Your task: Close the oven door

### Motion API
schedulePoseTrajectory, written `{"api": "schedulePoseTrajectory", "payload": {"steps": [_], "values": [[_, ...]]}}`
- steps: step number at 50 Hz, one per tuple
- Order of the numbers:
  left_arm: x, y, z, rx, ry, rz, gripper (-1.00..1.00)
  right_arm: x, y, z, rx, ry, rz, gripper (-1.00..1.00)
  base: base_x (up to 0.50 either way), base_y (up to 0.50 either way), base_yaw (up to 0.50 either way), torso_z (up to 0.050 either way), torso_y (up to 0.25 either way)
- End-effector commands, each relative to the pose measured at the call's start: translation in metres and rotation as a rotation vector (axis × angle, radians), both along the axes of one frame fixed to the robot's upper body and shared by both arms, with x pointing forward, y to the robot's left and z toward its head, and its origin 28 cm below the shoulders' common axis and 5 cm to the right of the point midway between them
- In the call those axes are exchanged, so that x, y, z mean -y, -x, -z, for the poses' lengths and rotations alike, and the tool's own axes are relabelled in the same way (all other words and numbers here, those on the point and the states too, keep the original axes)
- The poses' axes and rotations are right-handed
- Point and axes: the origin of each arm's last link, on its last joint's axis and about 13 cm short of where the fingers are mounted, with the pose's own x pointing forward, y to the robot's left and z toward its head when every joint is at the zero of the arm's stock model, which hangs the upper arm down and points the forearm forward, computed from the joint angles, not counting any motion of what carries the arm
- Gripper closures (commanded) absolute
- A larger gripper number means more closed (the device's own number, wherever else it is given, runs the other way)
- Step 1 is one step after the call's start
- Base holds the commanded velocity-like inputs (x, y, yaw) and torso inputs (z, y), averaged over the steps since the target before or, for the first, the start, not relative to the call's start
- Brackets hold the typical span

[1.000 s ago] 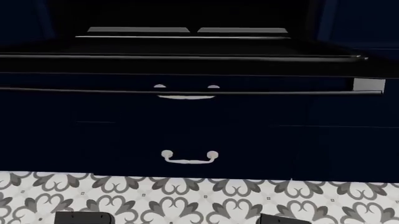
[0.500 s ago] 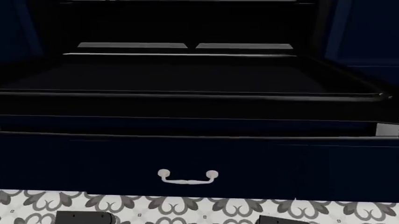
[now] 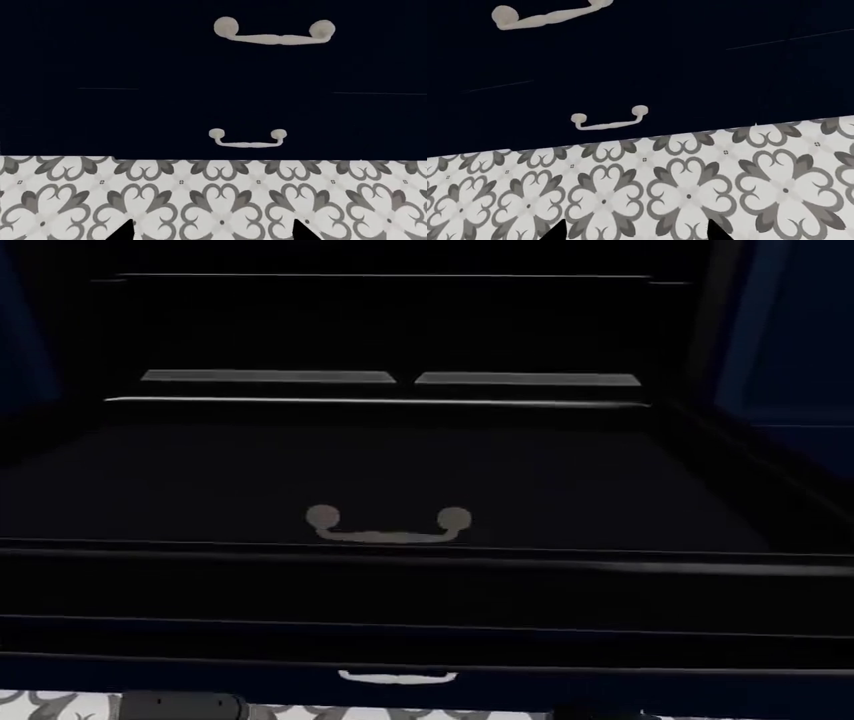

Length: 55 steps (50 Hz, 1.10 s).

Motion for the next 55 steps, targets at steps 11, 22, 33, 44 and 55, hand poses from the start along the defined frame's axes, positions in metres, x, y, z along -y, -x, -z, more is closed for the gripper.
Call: {"api": "schedulePoseTrajectory", "payload": {"steps": [11,22,33,44,55], "values": [[-0.001,-0.001,0.0,-0.001,-0.002,-0.003,-1.0,-0.001,0.0,0.0,0.003,0.01,-0.005,-1.0,0.28,0.0,0.0,0.0,0.0],[0.0,0.0,0.0,0.0,-0.002,-0.001,-1.0,-0.001,0.0,0.0,0.008,0.009,-0.003,-1.0,0.28,0.0,0.0,0.0,0.001],[0.0,0.0,-0.009,0.002,-0.002,0.0,-1.0,0.0,0.001,0.0,0.01,0.006,-0.003,-1.0,0.28,0.0,0.0,0.0,0.0],[0.001,0.001,0.001,0.001,0.001,0.001,-1.0,0.0,0.001,0.0,0.009,0.002,-0.005,-1.0,0.26,0.0,0.0,0.0,0.001],[-0.001,0.001,-0.009,0.02,0.012,0.001,-1.0,0.0,0.001,-0.01,0.05,0.027,-0.004,-1.0,0.14,0.0,0.0,0.0,0.0]]}}
